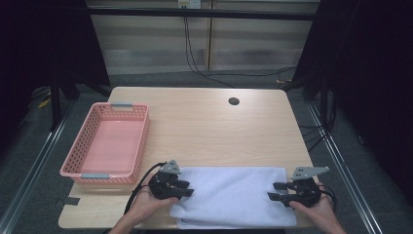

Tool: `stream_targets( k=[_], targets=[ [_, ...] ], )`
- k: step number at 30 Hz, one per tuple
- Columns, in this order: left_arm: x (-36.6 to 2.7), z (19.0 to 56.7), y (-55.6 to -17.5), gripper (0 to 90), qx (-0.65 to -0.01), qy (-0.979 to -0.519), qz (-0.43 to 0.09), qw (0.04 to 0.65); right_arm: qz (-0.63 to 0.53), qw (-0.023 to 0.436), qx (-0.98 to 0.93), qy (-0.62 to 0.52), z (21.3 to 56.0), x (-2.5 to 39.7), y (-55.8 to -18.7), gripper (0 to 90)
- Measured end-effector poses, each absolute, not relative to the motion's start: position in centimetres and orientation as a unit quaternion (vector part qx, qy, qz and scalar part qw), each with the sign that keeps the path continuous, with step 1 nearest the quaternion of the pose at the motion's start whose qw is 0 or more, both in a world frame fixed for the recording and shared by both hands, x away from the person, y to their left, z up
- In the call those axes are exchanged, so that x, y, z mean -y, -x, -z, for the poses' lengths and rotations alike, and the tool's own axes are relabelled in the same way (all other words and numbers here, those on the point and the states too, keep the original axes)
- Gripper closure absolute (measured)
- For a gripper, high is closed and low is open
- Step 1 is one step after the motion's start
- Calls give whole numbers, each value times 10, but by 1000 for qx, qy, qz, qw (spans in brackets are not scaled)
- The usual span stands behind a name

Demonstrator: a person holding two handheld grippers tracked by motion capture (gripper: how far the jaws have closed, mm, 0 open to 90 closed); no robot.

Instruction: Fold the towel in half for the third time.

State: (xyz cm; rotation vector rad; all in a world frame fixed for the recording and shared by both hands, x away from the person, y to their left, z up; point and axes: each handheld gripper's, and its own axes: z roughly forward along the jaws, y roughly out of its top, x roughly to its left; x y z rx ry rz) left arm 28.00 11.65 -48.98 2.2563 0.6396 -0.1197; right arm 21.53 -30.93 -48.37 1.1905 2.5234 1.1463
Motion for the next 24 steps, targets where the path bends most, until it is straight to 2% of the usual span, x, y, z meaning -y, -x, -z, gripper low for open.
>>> stream_targets(
  k=[3,6,12,16,18,24],
  targets=[
    [-112,492,-283,632,-258,-883,41,390,-352,81,-847,-390,490,301,-226,493],
    [-107,494,-290,631,-260,-879,43,398,-348,100,-849,-385,492,301,-236,554],
    [-87,496,-312,611,-272,-872,44,404,-349,117,-833,-414,495,316,-264,570],
    [-86,490,-317,534,-280,-868,39,409,-362,101,-822,-429,492,320,-263,481],
    [-91,484,-320,497,-291,-859,30,420,-378,88,-820,-420,487,314,-255,482],
    [-105,473,-338,462,-320,-841,3,436,-435,41,-820,-368,470,268,-230,469]
  ],
)
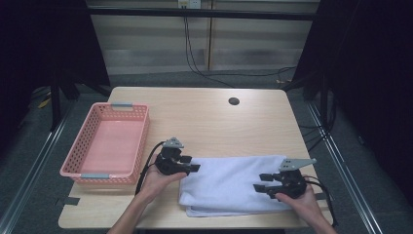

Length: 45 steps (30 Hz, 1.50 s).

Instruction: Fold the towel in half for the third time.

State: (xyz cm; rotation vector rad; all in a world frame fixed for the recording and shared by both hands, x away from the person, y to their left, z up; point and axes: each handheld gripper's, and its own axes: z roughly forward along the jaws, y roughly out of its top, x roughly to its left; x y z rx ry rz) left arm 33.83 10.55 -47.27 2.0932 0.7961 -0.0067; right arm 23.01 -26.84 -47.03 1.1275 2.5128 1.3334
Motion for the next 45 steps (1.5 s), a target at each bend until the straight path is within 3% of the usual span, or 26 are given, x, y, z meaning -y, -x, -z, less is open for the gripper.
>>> stream_targets(
  k=[11,18,28,32,38,40,42,43,45],
  targets=[
    [-118,477,-357,432,-347,-830,7,437,-435,-51,-859,-265,476,142,-239,409],
    [-125,484,-360,422,-359,-830,4,426,-420,-68,-877,-223,493,84,-237,364],
    [-128,489,-359,383,-375,-829,5,415,-397,29,-900,-180,500,75,-212,371],
    [-128,490,-359,374,-378,-830,4,410,-388,69,-904,-165,501,73,-208,452],
    [-124,494,-358,375,-371,-836,11,405,-386,80,-901,-180,500,75,-209,602],
    [-120,496,-356,436,-356,-846,16,398,-385,73,-899,-195,498,76,-213,691],
    [-115,497,-352,615,-321,-863,16,391,-397,50,-890,-218,499,80,-219,748],
    [-112,496,-350,637,-319,-866,4,384,-402,41,-887,-225,499,82,-222,770],
    [-114,494,-351,787,-323,-859,23,396,-400,36,-888,-224,496,82,-223,779]
  ],
)
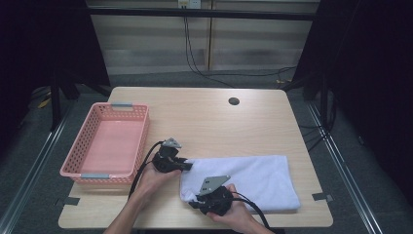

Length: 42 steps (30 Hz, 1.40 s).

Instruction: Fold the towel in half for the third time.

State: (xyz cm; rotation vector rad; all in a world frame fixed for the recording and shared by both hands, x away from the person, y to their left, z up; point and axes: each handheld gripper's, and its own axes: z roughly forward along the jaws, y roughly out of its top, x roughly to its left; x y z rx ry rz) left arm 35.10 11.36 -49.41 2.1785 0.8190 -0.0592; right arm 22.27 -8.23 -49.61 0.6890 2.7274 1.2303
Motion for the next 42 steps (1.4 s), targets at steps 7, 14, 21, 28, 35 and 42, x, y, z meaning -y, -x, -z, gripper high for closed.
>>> stream_targets(
  k=[7,14,21,28,35,42],
  targets=[
    [-127,466,-355,826,-343,-811,53,471,-447,32,-863,-234,468,91,-227,784],
    [-142,422,-351,826,-344,-799,41,492,-506,7,-830,-234,436,79,-229,786],
    [-164,370,-343,824,-341,-796,-13,500,-566,-5,-797,-212,398,60,-237,787],
    [-135,395,-345,819,-328,-805,20,494,-563,1,-795,-227,408,75,-227,787],
    [-68,407,-352,806,-306,-817,39,488,-553,16,-783,-285,416,143,-211,780],
    [-11,435,-359,796,-302,-824,75,474,-529,32,-775,-346,441,204,-198,778]
  ],
)
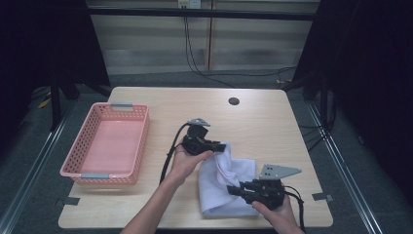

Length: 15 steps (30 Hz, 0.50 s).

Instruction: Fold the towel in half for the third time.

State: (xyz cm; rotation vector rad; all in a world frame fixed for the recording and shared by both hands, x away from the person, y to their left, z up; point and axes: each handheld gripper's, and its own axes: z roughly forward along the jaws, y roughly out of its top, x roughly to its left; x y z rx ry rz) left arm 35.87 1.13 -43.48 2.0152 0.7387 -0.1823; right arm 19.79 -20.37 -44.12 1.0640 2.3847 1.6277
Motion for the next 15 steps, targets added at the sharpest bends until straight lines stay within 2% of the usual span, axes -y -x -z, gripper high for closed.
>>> stream_targets(
  k=[3,6,8,11,13,15],
  targets=[
    [7,444,-355,782,-291,-835,76,460,-510,28,-779,-363,455,217,-187,766],
    [23,453,-352,729,-296,-841,80,446,-483,25,-786,-384,467,226,-177,730],
    [31,458,-350,684,-281,-844,84,448,-469,25,-792,-391,472,232,-172,632],
    [32,456,-347,528,-274,-840,78,461,-466,43,-791,-394,468,241,-170,472],
    [25,449,-348,472,-273,-835,70,472,-468,55,-786,-400,463,248,-173,370],
    [14,441,-347,416,-279,-826,55,487,-474,66,-779,-405,457,254,-180,321]
  ],
)
